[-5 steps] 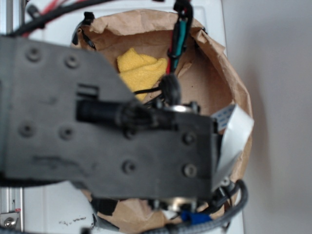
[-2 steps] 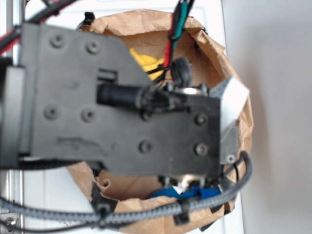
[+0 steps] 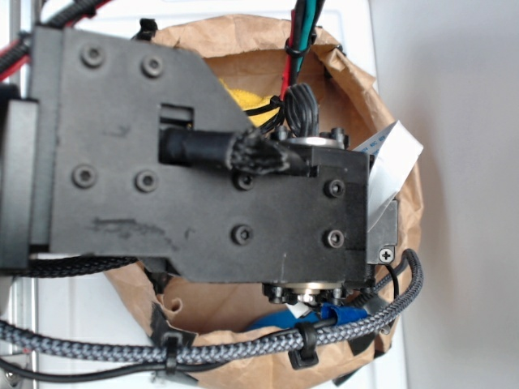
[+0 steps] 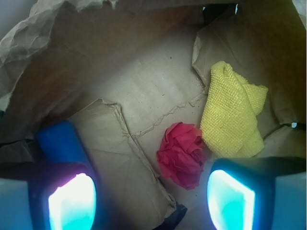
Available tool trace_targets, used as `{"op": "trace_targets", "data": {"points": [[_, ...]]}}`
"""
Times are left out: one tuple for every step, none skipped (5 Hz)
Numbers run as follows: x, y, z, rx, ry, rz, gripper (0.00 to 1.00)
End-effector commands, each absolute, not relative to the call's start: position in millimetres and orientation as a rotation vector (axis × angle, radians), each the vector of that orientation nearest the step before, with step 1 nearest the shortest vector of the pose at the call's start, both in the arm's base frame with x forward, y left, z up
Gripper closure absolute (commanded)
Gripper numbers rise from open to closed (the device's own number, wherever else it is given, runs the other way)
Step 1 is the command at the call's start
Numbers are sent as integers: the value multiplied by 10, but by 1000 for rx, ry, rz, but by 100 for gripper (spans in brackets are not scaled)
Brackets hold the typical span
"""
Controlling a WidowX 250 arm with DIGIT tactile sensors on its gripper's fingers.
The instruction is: Grab the yellow cloth.
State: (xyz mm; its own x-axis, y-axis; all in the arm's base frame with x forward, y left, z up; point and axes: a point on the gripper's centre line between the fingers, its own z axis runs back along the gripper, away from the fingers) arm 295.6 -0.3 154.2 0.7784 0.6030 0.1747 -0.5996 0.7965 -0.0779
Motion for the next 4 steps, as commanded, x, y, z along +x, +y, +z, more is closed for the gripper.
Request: {"op": "trace_targets", "data": {"points": [[2977,170,1818,-41,-285,665,0],[3160,361,1569,-127,-268,681,0],[3222,588,1463,-147,-273,682,0],[3276,737,1403,-101,-259,666,0]]}}
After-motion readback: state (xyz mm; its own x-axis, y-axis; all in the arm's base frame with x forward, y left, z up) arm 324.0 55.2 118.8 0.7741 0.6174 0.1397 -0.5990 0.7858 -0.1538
